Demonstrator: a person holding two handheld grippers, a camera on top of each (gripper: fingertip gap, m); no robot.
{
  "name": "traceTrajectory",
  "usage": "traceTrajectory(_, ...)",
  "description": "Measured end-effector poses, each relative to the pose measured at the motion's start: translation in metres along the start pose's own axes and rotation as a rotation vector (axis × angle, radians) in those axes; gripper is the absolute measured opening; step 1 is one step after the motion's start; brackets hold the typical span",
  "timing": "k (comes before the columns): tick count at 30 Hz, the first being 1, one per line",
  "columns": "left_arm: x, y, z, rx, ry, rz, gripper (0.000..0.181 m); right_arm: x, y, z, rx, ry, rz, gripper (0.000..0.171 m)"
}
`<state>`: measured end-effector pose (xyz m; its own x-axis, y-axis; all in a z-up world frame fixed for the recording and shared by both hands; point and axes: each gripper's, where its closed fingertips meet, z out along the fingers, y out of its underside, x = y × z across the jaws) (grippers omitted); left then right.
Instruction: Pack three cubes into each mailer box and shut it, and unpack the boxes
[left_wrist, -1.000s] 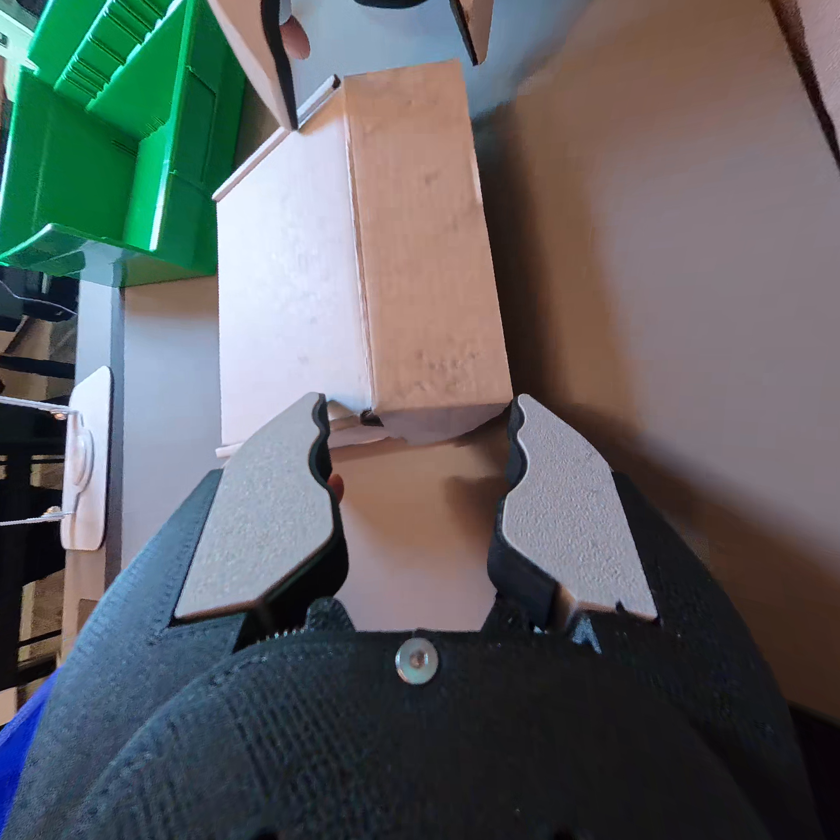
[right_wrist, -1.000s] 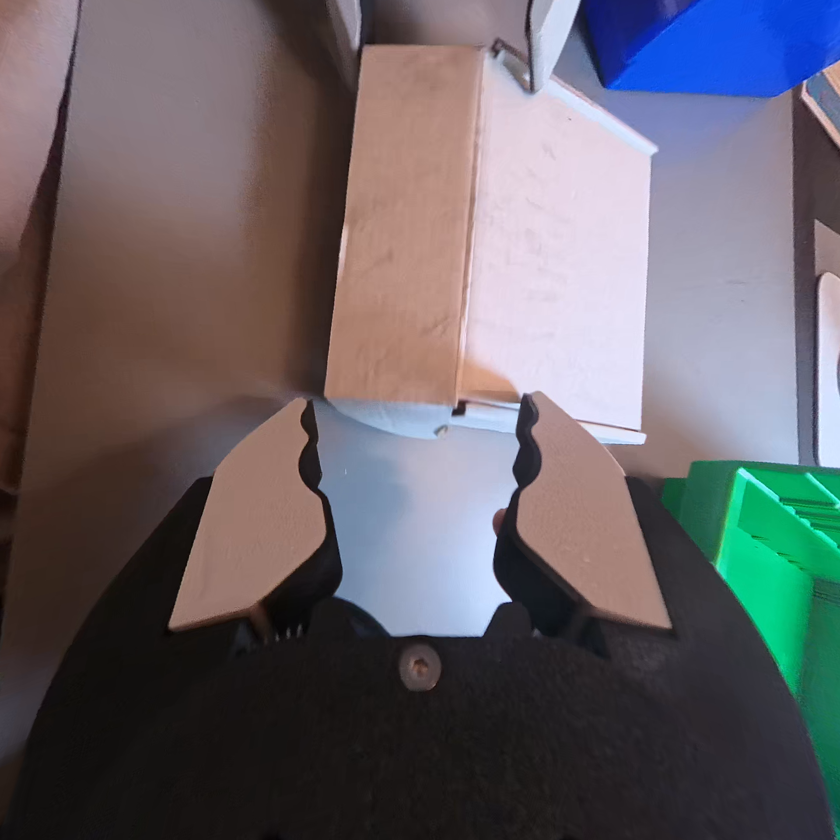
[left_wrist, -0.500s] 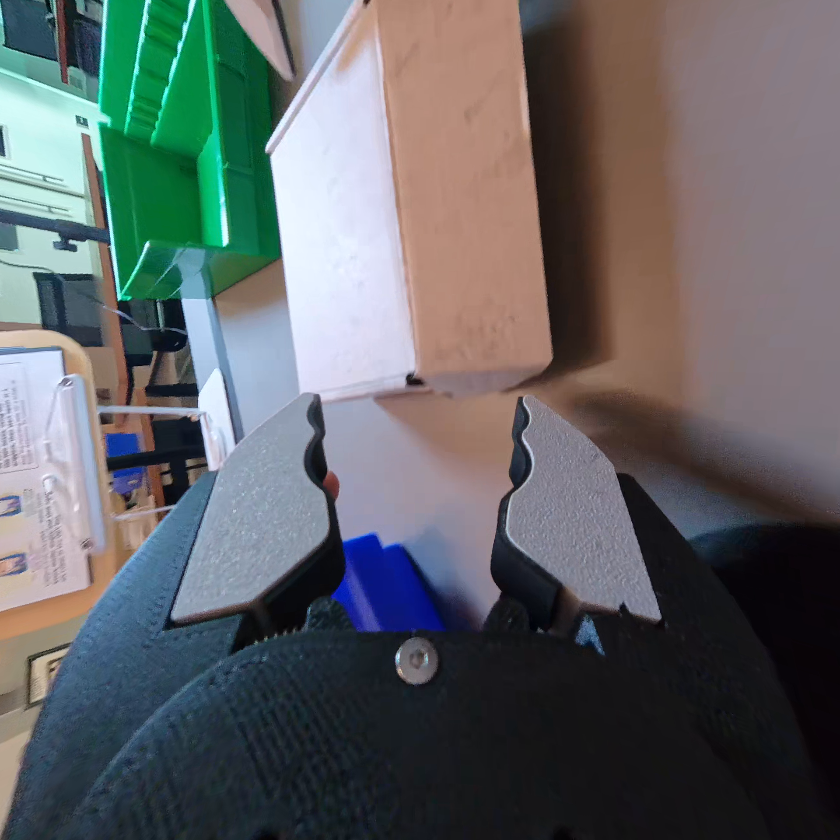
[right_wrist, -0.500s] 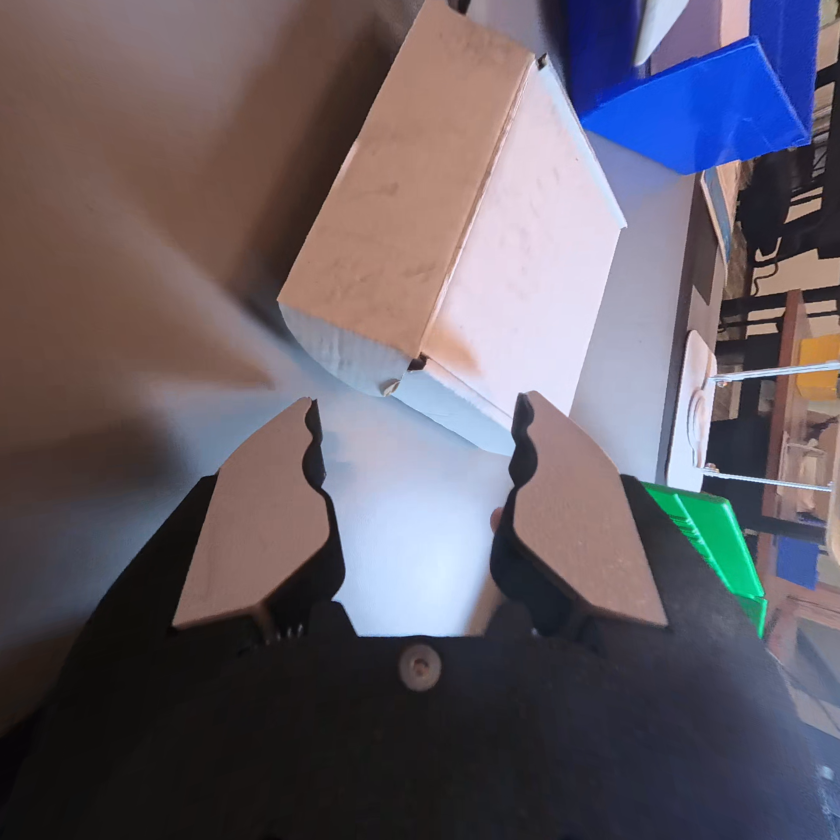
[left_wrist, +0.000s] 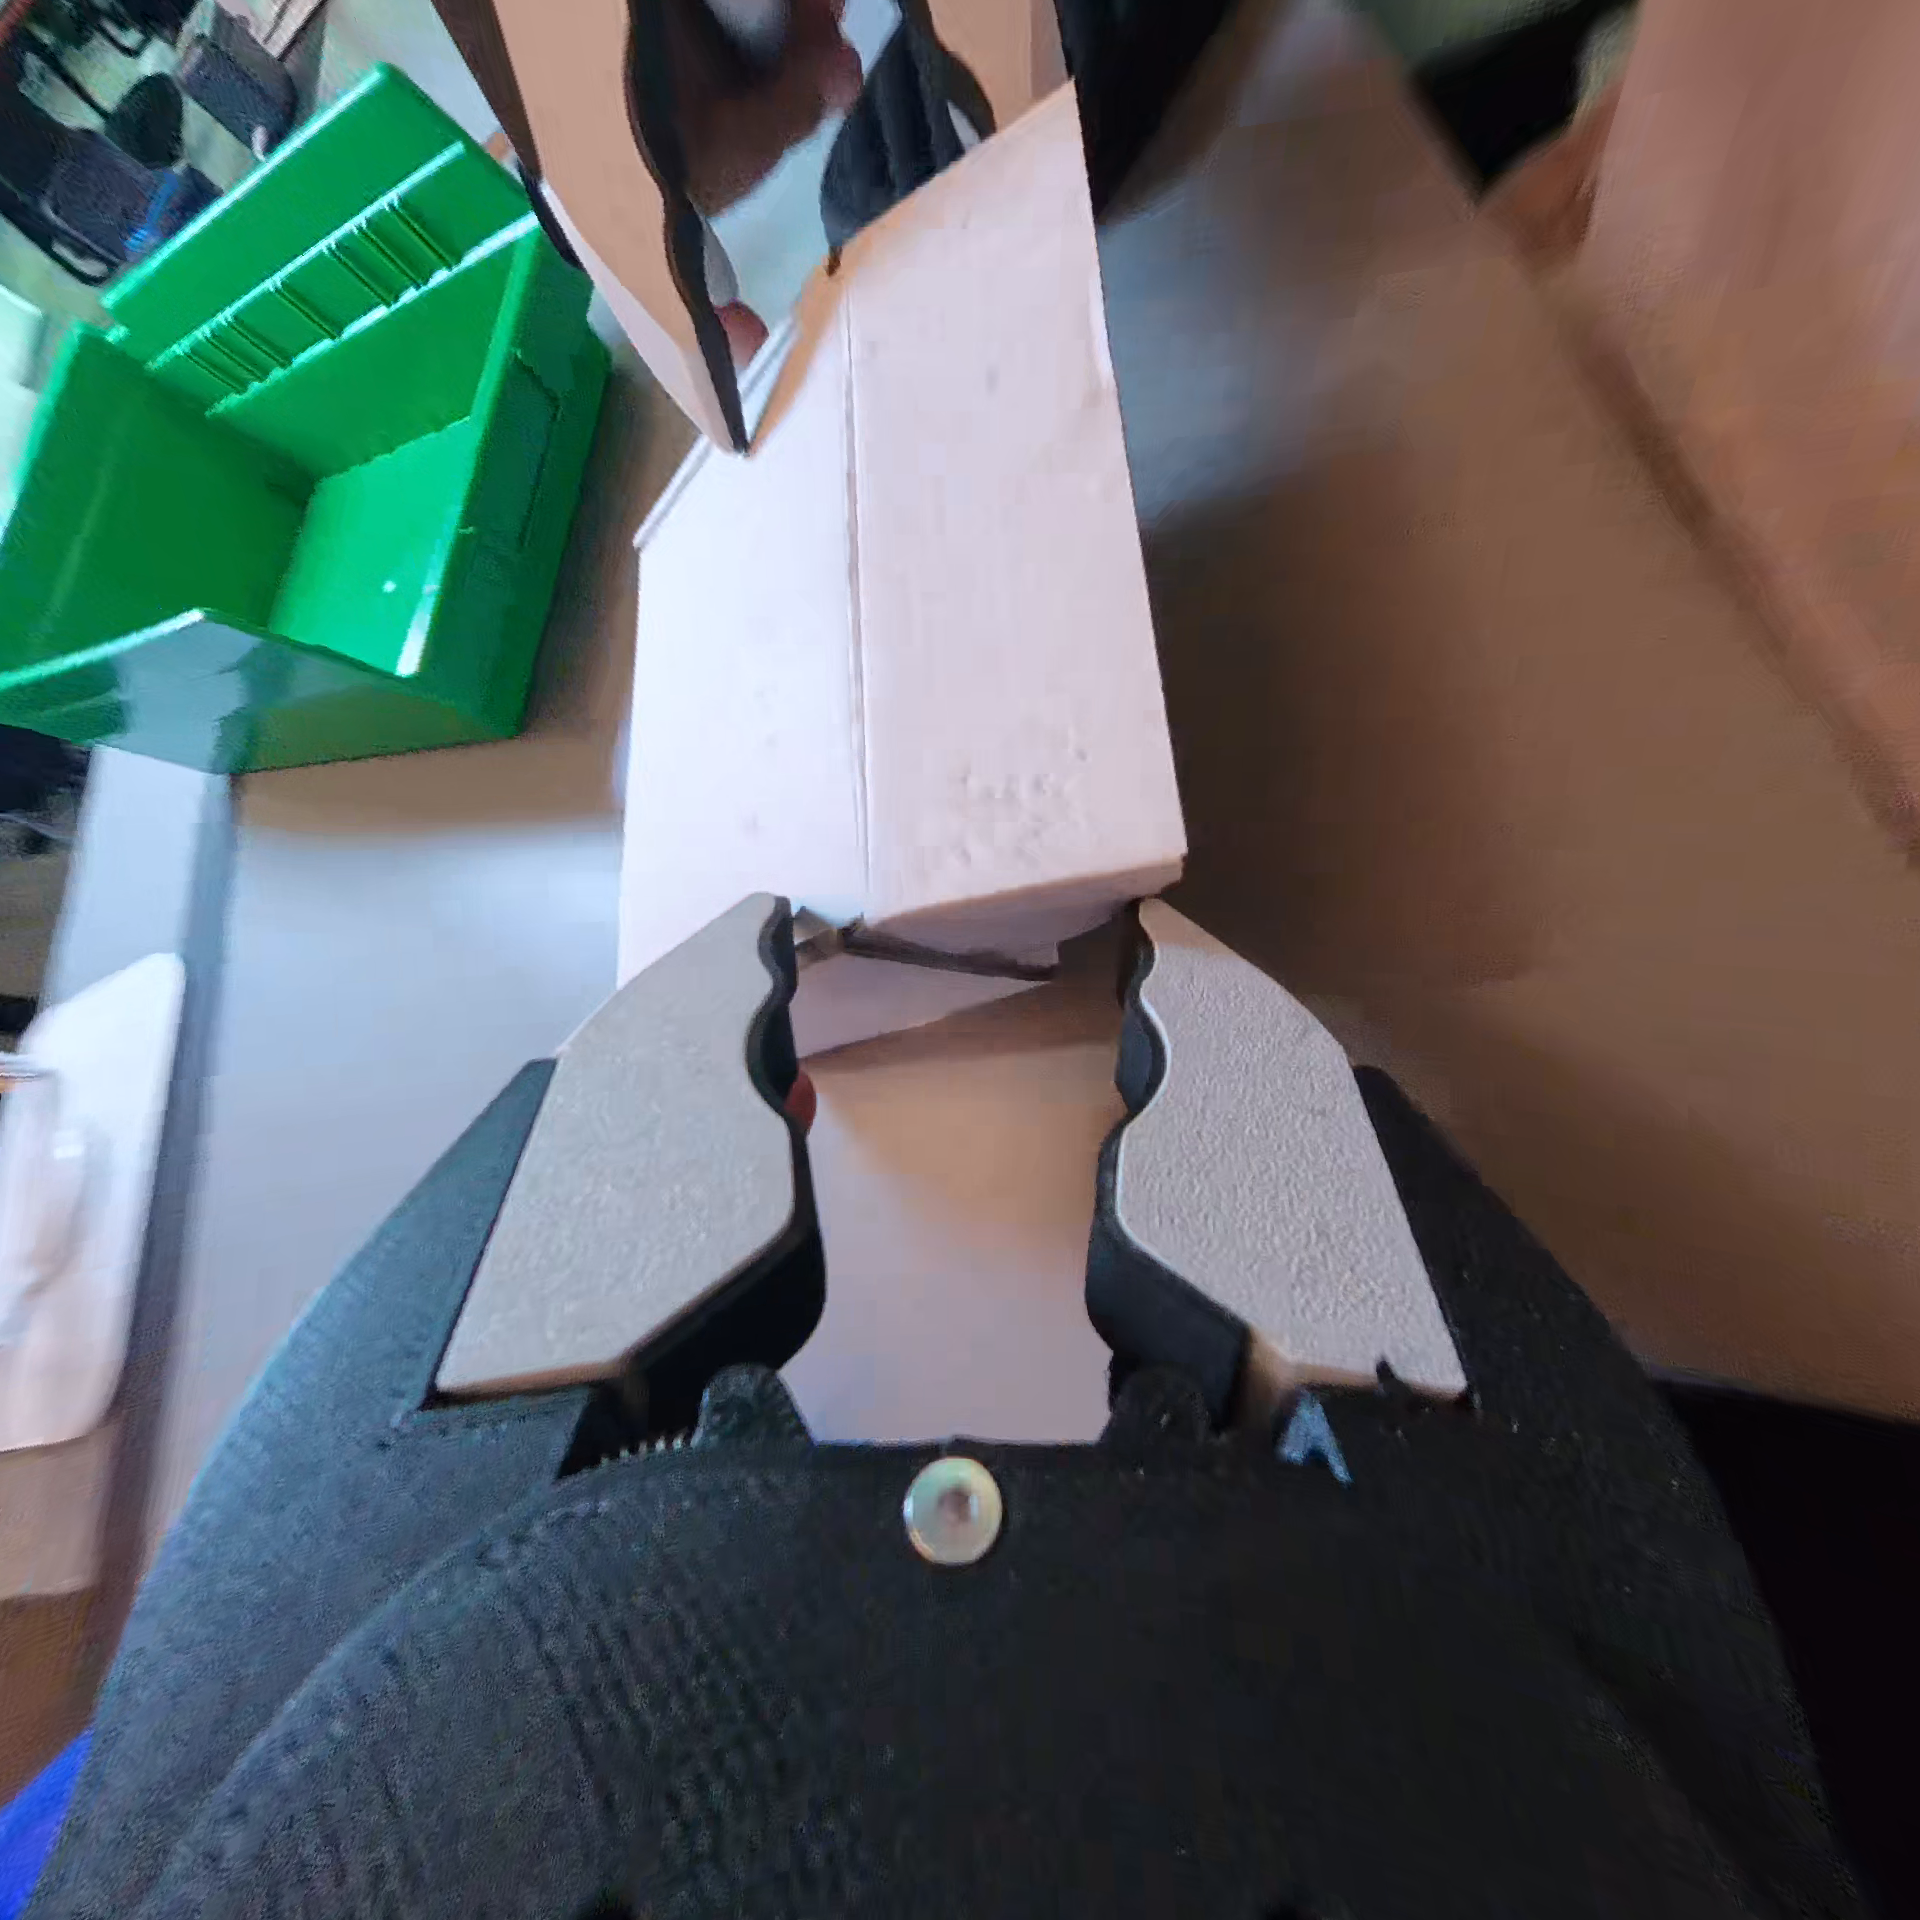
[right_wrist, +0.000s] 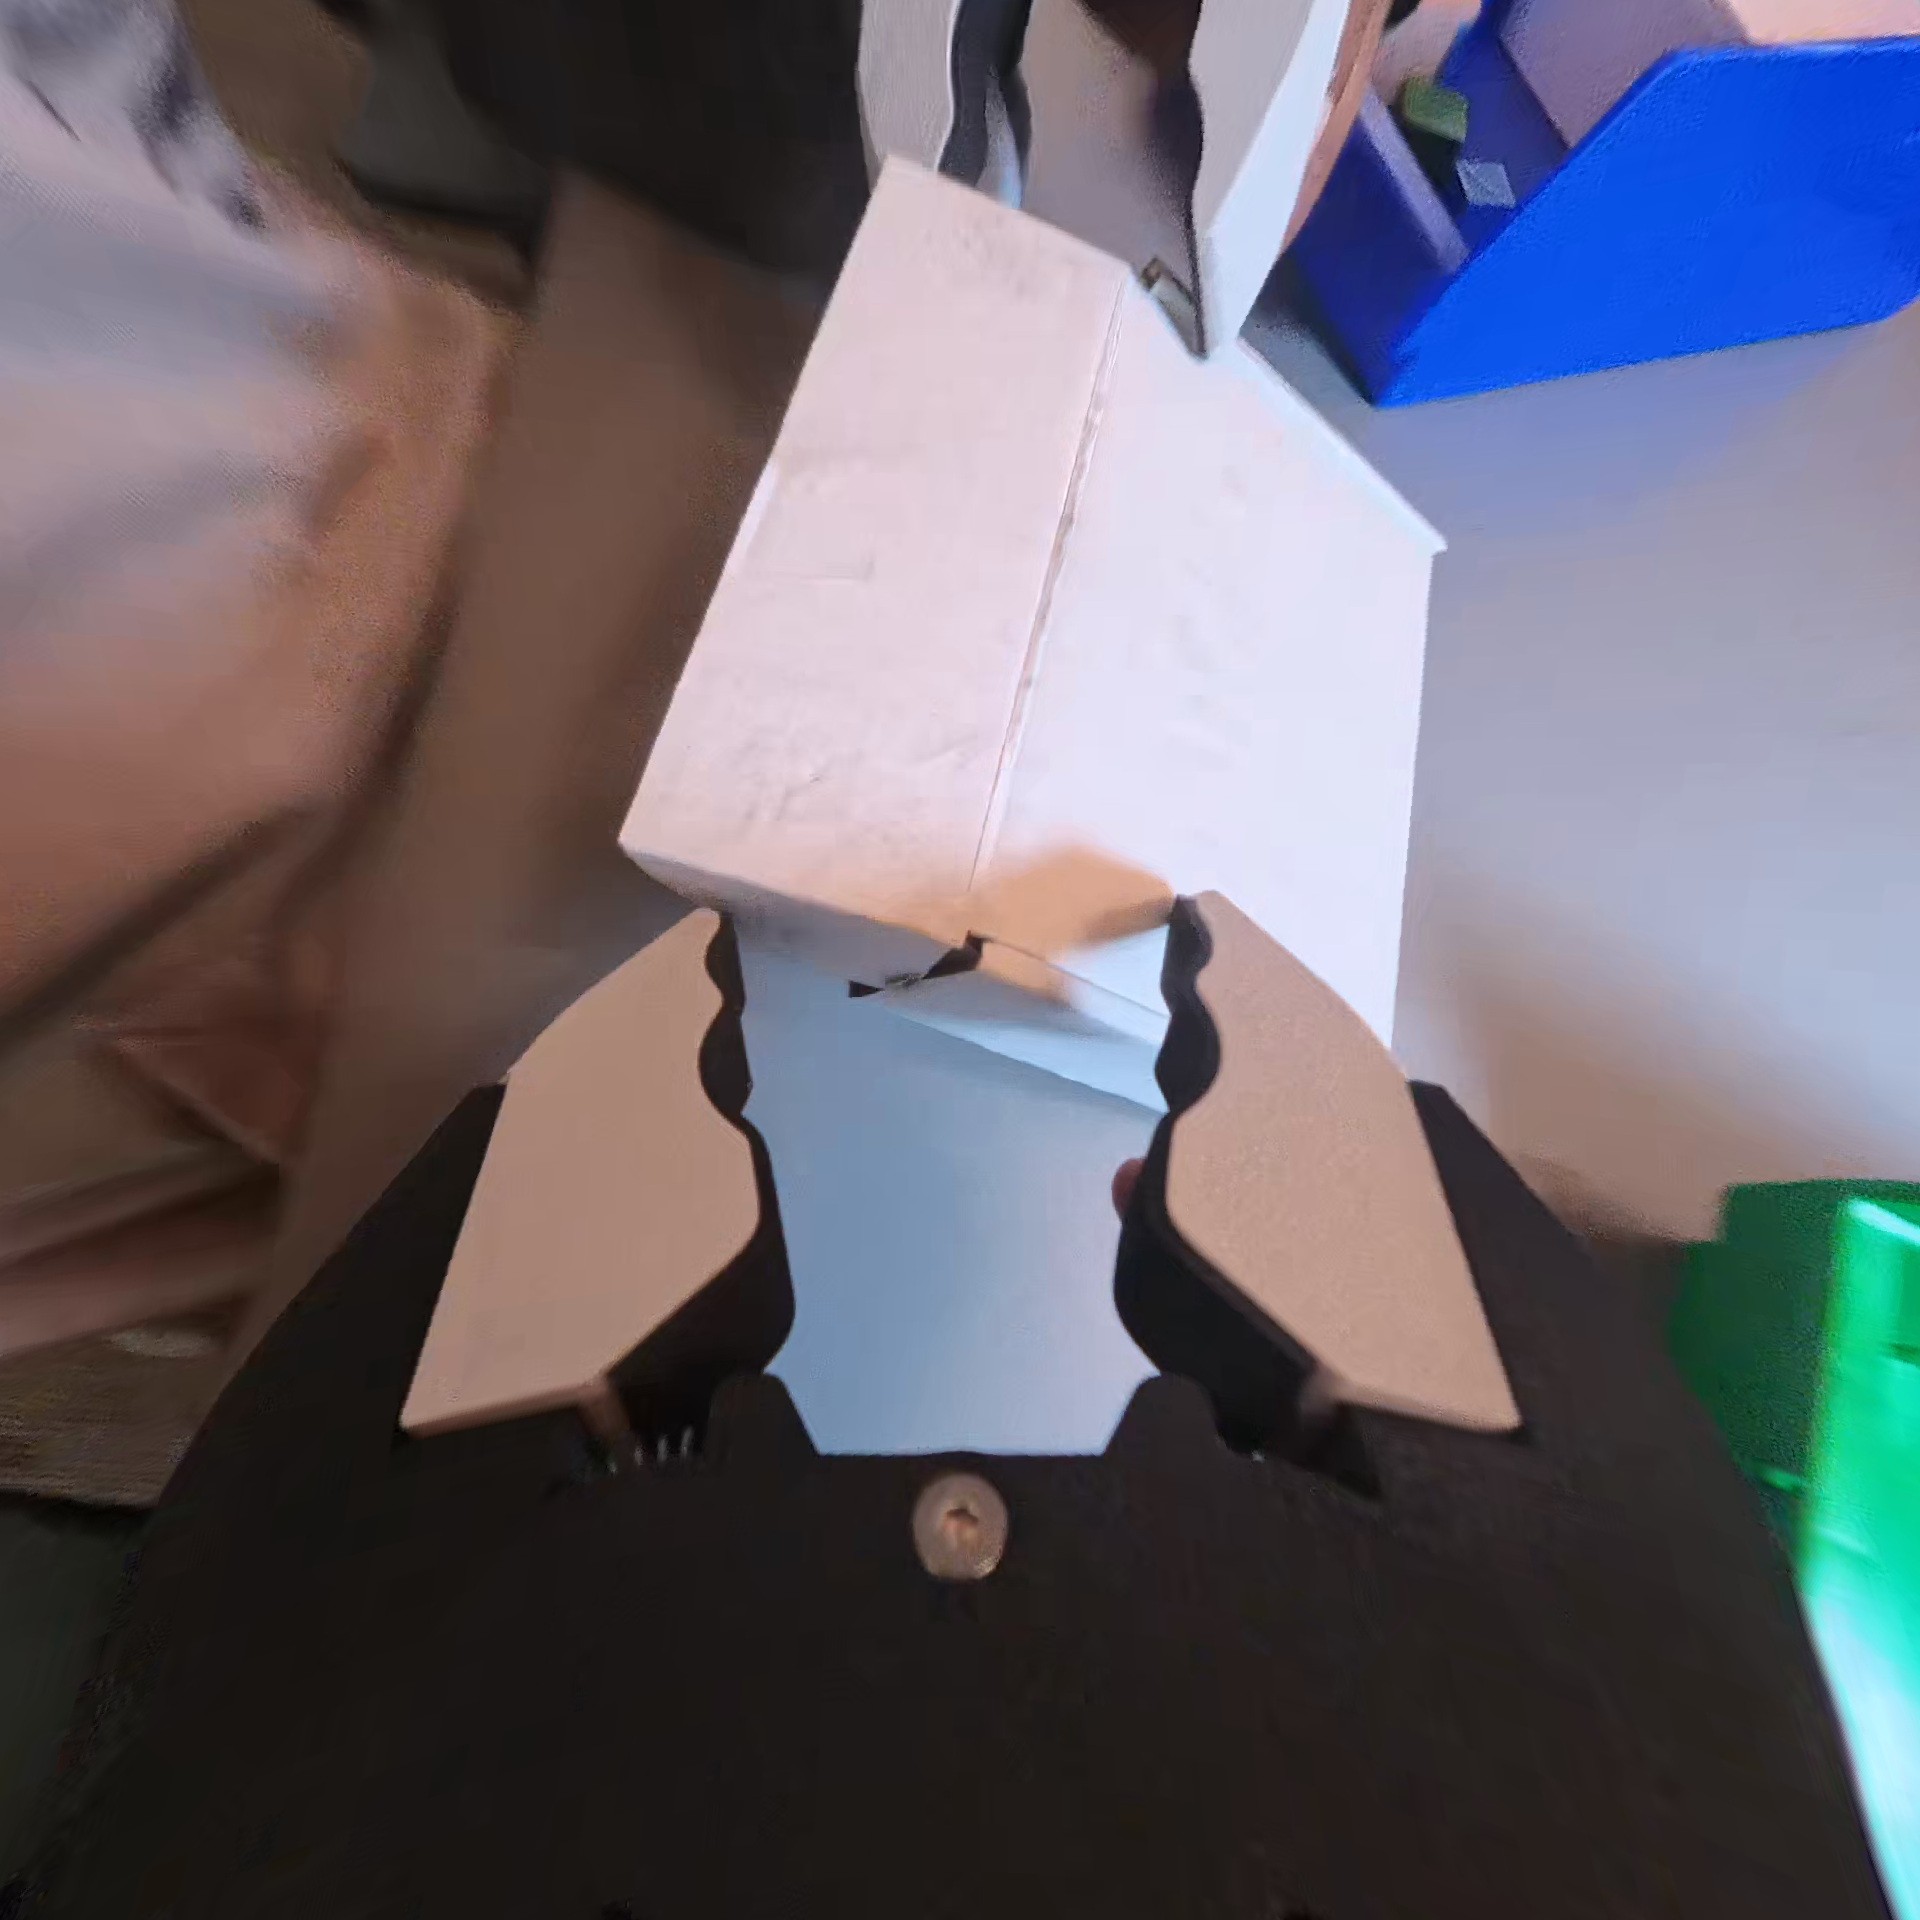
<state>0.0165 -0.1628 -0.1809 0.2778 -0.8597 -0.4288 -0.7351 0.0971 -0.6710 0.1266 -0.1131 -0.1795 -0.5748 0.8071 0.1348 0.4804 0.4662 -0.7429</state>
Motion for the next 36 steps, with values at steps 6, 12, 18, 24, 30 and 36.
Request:
traceTrajectory(6,-0.014,-0.032,-0.02,0.296,0.152,-0.344,0.054,0.008,-0.023,-0.025,0.238,-0.309,0.298,0.07)
traceTrajectory(12,-0.039,-0.031,-0.025,0.456,0.179,-0.588,0.052,0.039,-0.028,-0.035,0.425,-0.338,0.476,0.058)
traceTrajectory(18,-0.058,-0.021,-0.023,0.471,0.144,-0.67,0.049,0.064,-0.027,-0.04,0.481,-0.263,0.537,0.051)
traceTrajectory(24,-0.063,-0.018,-0.026,0.388,0.061,-0.546,0.053,0.071,-0.035,-0.044,0.417,-0.145,0.427,0.05)
traceTrajectory(30,-0.077,-0.027,-0.04,0.347,-0.015,-0.417,0.051,0.079,-0.044,-0.049,0.332,-0.041,0.312,0.047)
traceTrajectory(36,-0.091,-0.025,-0.039,0.32,-0.032,-0.387,0.039,0.091,-0.045,-0.049,0.293,0.042,0.288,0.038)
